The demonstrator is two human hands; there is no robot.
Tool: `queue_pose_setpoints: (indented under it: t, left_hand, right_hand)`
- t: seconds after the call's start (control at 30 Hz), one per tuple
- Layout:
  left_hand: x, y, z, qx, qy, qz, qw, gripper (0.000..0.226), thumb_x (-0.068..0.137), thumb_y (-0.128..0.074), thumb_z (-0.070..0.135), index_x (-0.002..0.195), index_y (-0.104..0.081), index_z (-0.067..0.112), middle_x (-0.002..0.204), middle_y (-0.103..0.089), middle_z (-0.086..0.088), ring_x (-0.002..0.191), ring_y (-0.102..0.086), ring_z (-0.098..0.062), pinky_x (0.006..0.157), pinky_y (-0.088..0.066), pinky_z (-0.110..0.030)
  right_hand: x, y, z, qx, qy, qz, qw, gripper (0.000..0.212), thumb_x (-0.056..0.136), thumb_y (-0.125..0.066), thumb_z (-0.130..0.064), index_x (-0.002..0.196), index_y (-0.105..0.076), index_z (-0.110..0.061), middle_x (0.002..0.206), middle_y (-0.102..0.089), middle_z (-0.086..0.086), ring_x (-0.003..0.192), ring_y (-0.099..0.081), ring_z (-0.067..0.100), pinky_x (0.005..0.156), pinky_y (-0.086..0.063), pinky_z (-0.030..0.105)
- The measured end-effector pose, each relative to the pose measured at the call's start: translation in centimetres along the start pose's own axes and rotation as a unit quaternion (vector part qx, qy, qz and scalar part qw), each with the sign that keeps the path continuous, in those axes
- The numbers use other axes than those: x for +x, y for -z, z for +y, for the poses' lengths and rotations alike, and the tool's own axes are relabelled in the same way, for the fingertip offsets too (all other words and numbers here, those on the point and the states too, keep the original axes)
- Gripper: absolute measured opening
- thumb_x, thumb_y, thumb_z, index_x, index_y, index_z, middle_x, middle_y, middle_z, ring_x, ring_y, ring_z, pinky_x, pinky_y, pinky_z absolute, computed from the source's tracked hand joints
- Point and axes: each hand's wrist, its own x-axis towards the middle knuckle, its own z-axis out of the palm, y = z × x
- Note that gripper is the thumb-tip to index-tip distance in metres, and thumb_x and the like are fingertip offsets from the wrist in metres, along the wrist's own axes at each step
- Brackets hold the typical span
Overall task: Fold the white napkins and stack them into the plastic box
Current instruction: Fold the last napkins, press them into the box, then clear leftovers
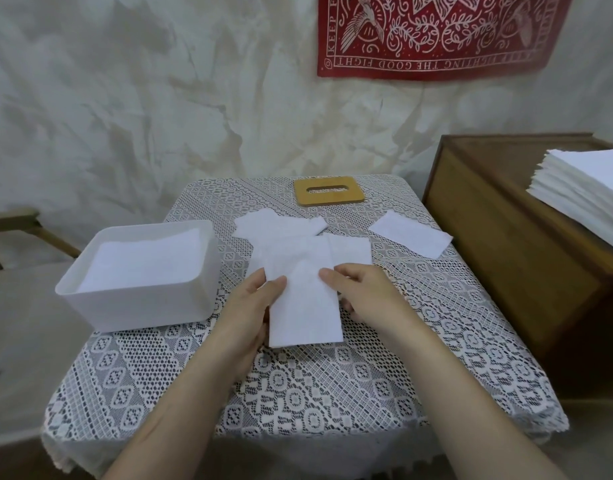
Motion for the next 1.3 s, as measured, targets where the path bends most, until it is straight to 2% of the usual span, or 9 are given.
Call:
queue_pose_setpoints:
  t: [0.2,0.3,0.4,0.5,0.67,0.8,1.03,1.2,1.3]
  left_hand:
    - [0.4,-0.2,-0.5,0.061,-0.019,0.024,0.998,0.026,0.102,-0.063,0.019,0.127,-0.065,0.025,0.114,-0.078,-0.004,0.105,-0.075,-0.03,0.095,-0.058,-0.058]
    - [0.8,0.2,-0.6,0.078,-0.03,0.045,0.995,0.025,0.102,-0.063,0.018,0.121,-0.066,0.033,0.107,-0.08,0.001,0.099,-0.076,-0.027,0.086,-0.061,-0.053]
    - [1.2,0.6,-0.4,0.072,-0.031,0.05,0.996,0.024,0.102,-0.061,0.016,0.118,-0.065,0.034,0.103,-0.08,0.005,0.095,-0.077,-0.023,0.074,-0.061,-0.044]
    - [1.5,0.8,-0.1,0.064,-0.026,0.051,0.996,0.024,0.102,-0.06,0.017,0.121,-0.065,0.031,0.103,-0.08,0.003,0.094,-0.076,-0.025,0.069,-0.059,-0.043]
    - [1.7,1.1,0.1,0.047,-0.015,0.051,0.997,0.023,0.102,-0.06,0.016,0.121,-0.067,0.029,0.109,-0.08,0.0,0.099,-0.076,-0.026,0.085,-0.061,-0.051]
    - [1.7,1.6,0.1,0.034,-0.011,0.053,0.998,0.021,0.103,-0.06,0.015,0.118,-0.067,0.028,0.104,-0.081,0.002,0.091,-0.078,-0.02,0.079,-0.061,-0.044]
    - [1.2,2.2,0.2,0.031,-0.011,0.048,0.998,0.024,0.103,-0.059,0.016,0.123,-0.065,0.028,0.107,-0.08,0.001,0.094,-0.077,-0.023,0.073,-0.061,-0.044]
    - [0.8,2.0,0.1,0.041,-0.011,0.035,0.998,0.024,0.103,-0.058,0.017,0.123,-0.064,0.03,0.104,-0.08,0.002,0.088,-0.078,-0.02,0.068,-0.058,-0.039]
    - [0.6,1.8,0.1,0.04,-0.008,0.037,0.998,0.024,0.104,-0.057,0.016,0.123,-0.064,0.029,0.104,-0.08,0.002,0.088,-0.078,-0.02,0.066,-0.059,-0.038]
  right_hand:
    - [0.2,0.2,-0.2,0.015,-0.017,0.015,1.0,0.014,0.096,-0.069,-0.026,0.086,-0.068,-0.015,0.065,-0.065,-0.003,0.045,-0.047,0.006,0.044,-0.034,0.019]
    - [1.4,2.0,0.6,-0.137,0.005,0.116,0.984,0.014,0.096,-0.067,-0.033,0.086,-0.069,-0.023,0.078,-0.074,-0.005,0.052,-0.055,0.007,0.057,-0.046,0.029]
    - [2.5,3.6,1.4,-0.328,-0.013,0.181,0.927,0.019,0.097,-0.062,-0.04,0.093,-0.066,-0.022,0.093,-0.07,-0.002,0.079,-0.063,0.02,0.07,-0.049,0.034]
    - [3.8,3.3,1.3,-0.392,-0.046,0.182,0.901,0.034,0.096,-0.06,-0.049,0.094,-0.062,-0.015,0.094,-0.067,0.003,0.088,-0.062,0.029,0.062,-0.041,0.033]
    - [6.0,2.5,1.1,-0.385,-0.078,0.178,0.902,0.027,0.095,-0.063,-0.043,0.089,-0.054,-0.018,0.094,-0.064,0.006,0.088,-0.059,0.03,0.059,-0.033,0.033]
    - [6.5,2.5,1.2,-0.319,-0.028,0.169,0.932,0.014,0.096,-0.061,-0.027,0.087,-0.053,-0.019,0.088,-0.062,0.0,0.084,-0.058,0.027,0.062,-0.037,0.035]
    - [4.4,4.0,-0.2,0.034,-0.006,0.156,0.987,0.009,0.096,-0.066,-0.02,0.101,-0.067,-0.013,0.103,-0.069,0.005,0.089,-0.063,0.021,0.068,-0.045,0.03]
    - [2.9,4.9,1.8,-0.23,-0.018,0.158,0.96,0.007,0.098,-0.064,-0.028,0.096,-0.068,-0.023,0.092,-0.065,-0.006,0.087,-0.059,0.02,0.068,-0.039,0.03]
    - [2.2,5.2,1.9,-0.274,0.01,0.205,0.94,0.012,0.1,-0.062,-0.03,0.107,-0.072,-0.028,0.095,-0.064,-0.008,0.09,-0.056,0.018,0.073,-0.036,0.03]
